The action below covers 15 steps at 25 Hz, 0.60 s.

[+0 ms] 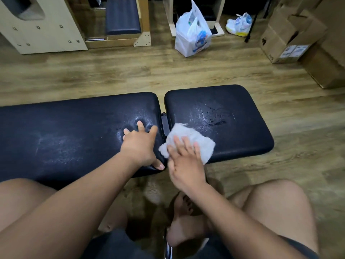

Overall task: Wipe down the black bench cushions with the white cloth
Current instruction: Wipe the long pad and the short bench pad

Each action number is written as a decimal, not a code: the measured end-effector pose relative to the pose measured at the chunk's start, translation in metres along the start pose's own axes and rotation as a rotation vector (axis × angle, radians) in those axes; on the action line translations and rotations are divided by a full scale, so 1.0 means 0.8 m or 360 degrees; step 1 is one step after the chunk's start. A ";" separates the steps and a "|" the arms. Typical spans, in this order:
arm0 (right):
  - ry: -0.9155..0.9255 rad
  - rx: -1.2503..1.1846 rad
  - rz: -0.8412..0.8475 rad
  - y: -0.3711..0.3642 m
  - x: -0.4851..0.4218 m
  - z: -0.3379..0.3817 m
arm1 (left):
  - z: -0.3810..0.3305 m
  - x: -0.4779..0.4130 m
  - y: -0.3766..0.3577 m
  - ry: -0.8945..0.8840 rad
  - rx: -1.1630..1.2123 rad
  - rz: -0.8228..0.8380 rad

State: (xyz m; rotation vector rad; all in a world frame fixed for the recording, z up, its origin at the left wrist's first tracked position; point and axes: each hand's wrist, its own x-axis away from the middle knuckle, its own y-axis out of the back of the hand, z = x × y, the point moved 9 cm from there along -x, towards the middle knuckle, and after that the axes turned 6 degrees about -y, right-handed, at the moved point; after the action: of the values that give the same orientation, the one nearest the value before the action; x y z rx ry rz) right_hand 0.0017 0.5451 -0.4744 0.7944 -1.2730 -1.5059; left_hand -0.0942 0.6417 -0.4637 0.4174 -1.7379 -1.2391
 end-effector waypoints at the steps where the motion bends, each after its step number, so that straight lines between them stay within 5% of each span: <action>1: 0.0157 0.0023 0.0044 0.001 -0.005 0.008 | -0.001 0.000 -0.001 0.0000 0.0015 0.0007; 4: 0.0134 0.0177 -0.0009 0.025 -0.031 -0.087 | -0.001 0.002 -0.003 -0.0009 0.0051 0.0013; 9: -0.0875 0.0068 -0.0027 0.083 -0.063 -0.341 | -0.001 0.001 -0.002 0.0005 0.0002 -0.0007; 12: -0.0967 -0.0054 -0.0105 0.075 -0.061 -0.287 | -0.002 0.001 -0.002 -0.0002 -0.0029 -0.0013; 15: -0.0459 -0.0030 -0.0021 0.026 -0.050 -0.115 | 0.002 0.001 -0.003 -0.0004 -0.0023 -0.0028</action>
State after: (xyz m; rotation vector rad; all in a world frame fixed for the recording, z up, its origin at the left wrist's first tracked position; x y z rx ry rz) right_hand 0.1034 0.5526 -0.4805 0.5882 -1.4630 -1.6849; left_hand -0.0963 0.6413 -0.4656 0.4233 -1.7301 -1.2644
